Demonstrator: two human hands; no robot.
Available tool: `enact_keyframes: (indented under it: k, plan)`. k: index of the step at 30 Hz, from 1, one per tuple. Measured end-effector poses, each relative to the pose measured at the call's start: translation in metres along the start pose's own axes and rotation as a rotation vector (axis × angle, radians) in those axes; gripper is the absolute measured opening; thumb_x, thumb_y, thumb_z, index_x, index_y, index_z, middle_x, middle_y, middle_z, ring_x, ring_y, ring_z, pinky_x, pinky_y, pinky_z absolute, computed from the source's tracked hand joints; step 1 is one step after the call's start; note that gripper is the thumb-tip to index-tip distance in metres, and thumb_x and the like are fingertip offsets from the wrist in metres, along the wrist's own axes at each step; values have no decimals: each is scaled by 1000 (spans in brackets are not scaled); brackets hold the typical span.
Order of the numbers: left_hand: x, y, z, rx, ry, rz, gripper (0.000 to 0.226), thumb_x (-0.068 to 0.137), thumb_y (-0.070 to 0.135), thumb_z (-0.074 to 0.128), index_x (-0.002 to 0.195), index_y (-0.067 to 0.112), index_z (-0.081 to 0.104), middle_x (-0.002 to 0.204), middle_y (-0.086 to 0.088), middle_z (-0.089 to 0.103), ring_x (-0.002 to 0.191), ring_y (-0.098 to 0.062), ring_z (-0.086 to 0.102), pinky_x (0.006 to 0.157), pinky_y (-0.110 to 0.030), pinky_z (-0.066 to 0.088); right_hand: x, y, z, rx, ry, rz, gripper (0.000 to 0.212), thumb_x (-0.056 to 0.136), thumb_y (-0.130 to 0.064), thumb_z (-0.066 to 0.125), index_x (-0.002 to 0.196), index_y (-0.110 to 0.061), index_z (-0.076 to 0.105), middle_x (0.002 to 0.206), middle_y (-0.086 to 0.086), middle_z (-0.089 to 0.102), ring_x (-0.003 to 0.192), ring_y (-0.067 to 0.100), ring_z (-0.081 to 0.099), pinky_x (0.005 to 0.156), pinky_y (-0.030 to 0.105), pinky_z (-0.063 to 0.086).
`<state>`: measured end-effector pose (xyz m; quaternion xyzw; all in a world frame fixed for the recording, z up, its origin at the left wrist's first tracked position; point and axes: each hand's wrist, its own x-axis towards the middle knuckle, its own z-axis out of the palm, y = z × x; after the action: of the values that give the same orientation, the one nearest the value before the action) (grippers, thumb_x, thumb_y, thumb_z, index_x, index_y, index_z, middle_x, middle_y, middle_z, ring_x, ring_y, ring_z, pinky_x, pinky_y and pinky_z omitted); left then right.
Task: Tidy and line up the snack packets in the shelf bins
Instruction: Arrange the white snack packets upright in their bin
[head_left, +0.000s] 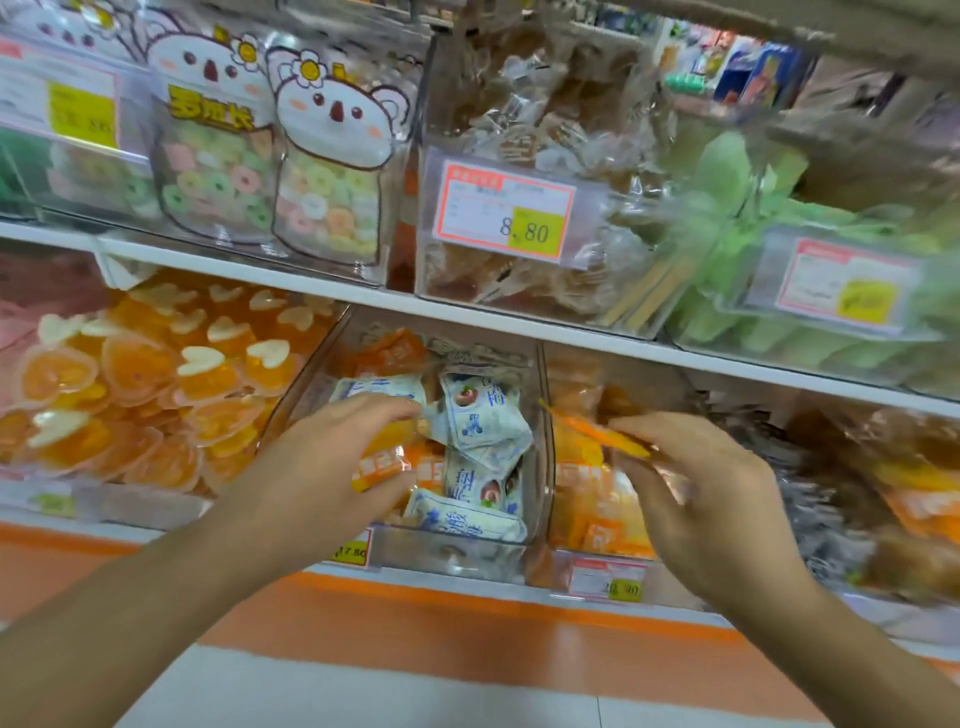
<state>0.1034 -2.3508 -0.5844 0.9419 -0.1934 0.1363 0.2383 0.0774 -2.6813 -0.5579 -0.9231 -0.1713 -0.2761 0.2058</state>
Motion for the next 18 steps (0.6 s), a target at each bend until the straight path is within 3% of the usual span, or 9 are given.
enact_keyframes:
  k: [2, 4, 6, 8, 10, 13, 15, 18]
  plan:
    - [3, 4, 6, 22, -24, -1, 48, 93, 55, 62, 137, 41, 52, 133, 29, 50, 125, 2, 49, 97, -18, 41, -6, 25, -10, -167, -158, 142, 36, 96, -27, 62, 132, -29, 66, 123, -7, 69, 118, 27, 61, 96, 40, 52]
    - [6, 5, 12, 40, -52, -40, 43, 93, 56, 61, 133, 40, 57, 129, 26, 53, 121, 0, 52, 96, -22, 46, -13, 35, -10, -182, -363, 255, 59, 86, -45, 61, 143, -30, 57, 134, -2, 64, 128, 30, 54, 103, 40, 46]
    - [9, 5, 18, 53, -76, -95, 43, 93, 57, 61, 131, 37, 60, 131, 20, 56, 118, -5, 56, 95, -30, 52, -19, 37, -6, -147, -462, 288, 68, 81, -49, 63, 145, -25, 56, 139, 0, 61, 131, 28, 50, 109, 39, 40]
    - [14, 3, 24, 84, -85, -130, 46, 93, 55, 62, 133, 33, 61, 134, 16, 57, 118, -8, 57, 96, -32, 53, -18, 37, -3, -124, -470, 288, 63, 87, -44, 66, 146, -24, 55, 146, -2, 57, 135, 21, 47, 112, 30, 33]
    - [18, 1, 28, 97, -87, -156, 49, 93, 51, 65, 137, 30, 60, 139, 13, 56, 123, -10, 55, 99, -31, 51, -14, 33, -1, -90, -439, 287, 56, 93, -35, 70, 146, -26, 55, 148, -5, 55, 136, 17, 47, 101, 17, 28]
    - [23, -5, 31, 124, -49, -175, 49, 93, 39, 69, 139, 27, 58, 145, 11, 54, 129, -13, 54, 103, -32, 49, -11, 28, 8, -51, -443, 277, 49, 95, -34, 69, 142, -27, 57, 145, -9, 56, 134, 14, 50, 98, 16, 30]
    - [26, -8, 29, 147, -7, -188, 39, 95, 32, 68, 133, 29, 63, 136, 6, 64, 117, -18, 63, 94, -34, 55, -11, 23, 14, -35, -444, 267, 44, 96, -34, 69, 139, -27, 60, 142, -9, 59, 132, 11, 51, 99, 15, 31]
    - [25, -9, 23, 217, 27, -144, 33, 99, 29, 61, 130, 39, 65, 106, 2, 75, 84, -23, 69, 68, -38, 59, -9, 18, 16, -22, -429, 260, 39, 97, -31, 69, 135, -27, 62, 138, -11, 61, 130, 8, 51, 96, 8, 27]
